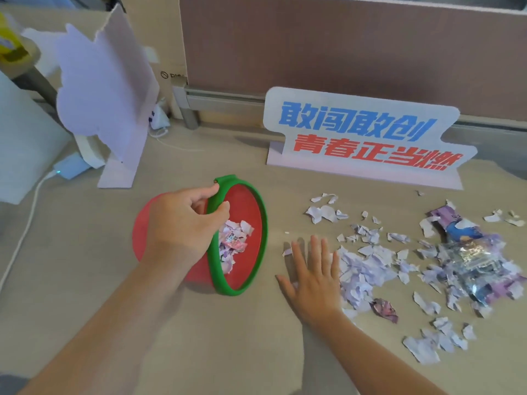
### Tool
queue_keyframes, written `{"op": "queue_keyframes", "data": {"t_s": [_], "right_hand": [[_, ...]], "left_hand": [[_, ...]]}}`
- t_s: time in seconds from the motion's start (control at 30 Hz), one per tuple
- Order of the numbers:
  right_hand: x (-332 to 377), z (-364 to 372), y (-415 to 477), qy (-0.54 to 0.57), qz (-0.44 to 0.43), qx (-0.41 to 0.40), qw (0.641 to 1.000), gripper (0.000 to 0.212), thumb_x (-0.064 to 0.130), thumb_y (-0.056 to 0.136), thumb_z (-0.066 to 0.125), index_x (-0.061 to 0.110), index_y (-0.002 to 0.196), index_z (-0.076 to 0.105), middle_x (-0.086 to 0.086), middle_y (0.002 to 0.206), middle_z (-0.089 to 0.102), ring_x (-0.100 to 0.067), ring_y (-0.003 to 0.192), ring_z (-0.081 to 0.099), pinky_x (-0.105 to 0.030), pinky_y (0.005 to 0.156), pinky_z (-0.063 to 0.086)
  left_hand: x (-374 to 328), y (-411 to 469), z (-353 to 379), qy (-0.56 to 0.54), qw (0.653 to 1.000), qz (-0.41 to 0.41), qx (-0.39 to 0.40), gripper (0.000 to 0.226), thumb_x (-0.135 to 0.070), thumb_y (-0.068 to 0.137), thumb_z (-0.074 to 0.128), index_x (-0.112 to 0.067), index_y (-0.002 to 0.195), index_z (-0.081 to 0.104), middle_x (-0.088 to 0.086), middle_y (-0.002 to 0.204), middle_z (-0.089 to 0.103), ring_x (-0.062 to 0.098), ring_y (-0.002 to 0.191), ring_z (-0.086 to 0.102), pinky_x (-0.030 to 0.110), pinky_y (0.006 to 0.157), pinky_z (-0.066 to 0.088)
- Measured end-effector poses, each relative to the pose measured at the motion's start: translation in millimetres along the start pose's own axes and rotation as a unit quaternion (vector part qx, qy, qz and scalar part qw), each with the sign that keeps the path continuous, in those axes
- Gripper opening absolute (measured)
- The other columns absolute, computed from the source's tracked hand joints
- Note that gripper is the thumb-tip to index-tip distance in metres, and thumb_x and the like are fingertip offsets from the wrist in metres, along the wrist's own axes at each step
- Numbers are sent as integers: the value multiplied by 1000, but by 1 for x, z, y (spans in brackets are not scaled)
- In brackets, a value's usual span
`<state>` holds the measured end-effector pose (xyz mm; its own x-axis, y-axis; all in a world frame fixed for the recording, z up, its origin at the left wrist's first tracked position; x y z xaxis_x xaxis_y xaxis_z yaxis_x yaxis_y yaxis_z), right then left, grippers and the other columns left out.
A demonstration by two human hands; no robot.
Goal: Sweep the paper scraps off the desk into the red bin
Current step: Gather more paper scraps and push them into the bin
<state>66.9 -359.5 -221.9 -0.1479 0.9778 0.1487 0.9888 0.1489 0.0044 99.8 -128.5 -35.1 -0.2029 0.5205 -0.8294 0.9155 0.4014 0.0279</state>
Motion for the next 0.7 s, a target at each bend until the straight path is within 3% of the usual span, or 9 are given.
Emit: {"op": "queue_keyframes", "data": {"t_s": [0.1, 0.17, 0.3, 0.47, 0.57, 0.7], "right_hand": [[5, 2, 31, 19, -60, 16, 998, 68, 61, 86, 36, 26, 144, 27, -13, 152, 21, -34, 140, 13, -49, 112, 8], [10, 5, 48, 54, -95, 31, 993, 63, 58, 87, 38, 24, 139, 34, -10, 146, 33, -31, 135, 23, -48, 111, 21], [13, 1, 61, 119, -116, -14, 986, 41, 45, 86, 45, 16, 114, 52, -3, 117, 57, -28, 104, 47, -39, 91, 45], [19, -6, 58, 152, -168, -77, 971, 11, 30, 85, 49, 20, 83, 47, -2, 77, 58, -23, 65, 48, -25, 67, 30], [20, -11, 58, 143, -207, -103, 962, 21, 27, 85, 52, 17, 68, 59, 0, 59, 53, -20, 55, 45, -25, 58, 32], [21, -14, 66, 100, -189, -103, 971, 40, 26, 83, 52, 16, 44, 45, 0, 42, 42, -22, 38, 41, -23, 40, 28]], "left_hand": [[-4, -3, 1, 10, 1000, 4, -3, 33, -21, 74, 75, -21, 106, 70, -2, 58, 51, 3, 52, 44, 6, 51, 36], [-8, -5, 1, 17, 1000, 13, -9, 31, -20, 75, 75, -22, 105, 70, 4, 59, 51, 3, 53, 43, 6, 51, 36], [-10, -5, 2, 26, 999, 20, -25, 30, -20, 74, 74, -22, 104, 71, 21, 63, 54, 5, 53, 41, 6, 51, 34], [-6, -5, -1, 38, 998, 20, -39, 30, -21, 73, 75, -23, 102, 71, 12, 59, 54, 2, 53, 45, 3, 53, 34], [-3, -3, -5, 38, 998, 19, -42, 31, -22, 73, 75, -23, 103, 71, 13, 60, 56, 3, 54, 45, 5, 53, 35], [2, -1, -8, 8, 999, 13, -36, 33, -22, 73, 76, -25, 105, 70, 14, 62, 54, 5, 51, 41, 9, 51, 35]]}}
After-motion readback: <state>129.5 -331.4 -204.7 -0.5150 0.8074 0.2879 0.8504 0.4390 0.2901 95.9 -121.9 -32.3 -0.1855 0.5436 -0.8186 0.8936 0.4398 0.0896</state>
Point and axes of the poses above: each hand's wrist, its own y-axis towards the middle knuckle, its own z-axis out of the palm, x = y × z, the point moved 7 cm from there along y, towards the middle knuckle
